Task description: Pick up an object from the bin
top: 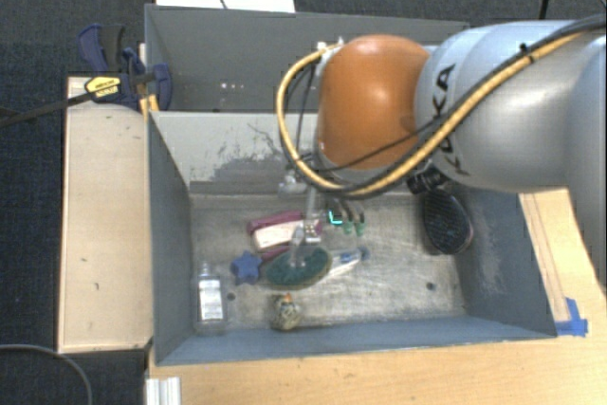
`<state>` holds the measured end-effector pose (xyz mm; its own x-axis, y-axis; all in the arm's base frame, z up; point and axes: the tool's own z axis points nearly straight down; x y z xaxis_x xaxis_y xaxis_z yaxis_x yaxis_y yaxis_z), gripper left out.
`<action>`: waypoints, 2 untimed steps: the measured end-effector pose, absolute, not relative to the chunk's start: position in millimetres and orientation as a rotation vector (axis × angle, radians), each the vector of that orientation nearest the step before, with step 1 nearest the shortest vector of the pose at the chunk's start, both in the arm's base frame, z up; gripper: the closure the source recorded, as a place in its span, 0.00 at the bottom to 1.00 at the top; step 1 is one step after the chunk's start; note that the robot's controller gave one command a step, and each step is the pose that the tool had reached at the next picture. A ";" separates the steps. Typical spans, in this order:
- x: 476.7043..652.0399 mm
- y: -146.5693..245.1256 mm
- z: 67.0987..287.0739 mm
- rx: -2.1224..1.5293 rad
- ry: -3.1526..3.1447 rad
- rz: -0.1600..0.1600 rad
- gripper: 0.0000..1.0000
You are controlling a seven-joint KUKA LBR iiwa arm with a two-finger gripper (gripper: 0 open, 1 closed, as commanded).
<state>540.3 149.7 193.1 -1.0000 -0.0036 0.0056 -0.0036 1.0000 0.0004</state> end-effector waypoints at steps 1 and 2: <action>562.7 125.4 78.3 0.091 -3.133 -0.014 0.00; 562.6 125.8 79.9 0.087 -3.136 -0.013 1.00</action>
Offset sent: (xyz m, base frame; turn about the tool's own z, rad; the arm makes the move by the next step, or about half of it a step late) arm 0.0206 -0.0295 -0.1215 -0.0570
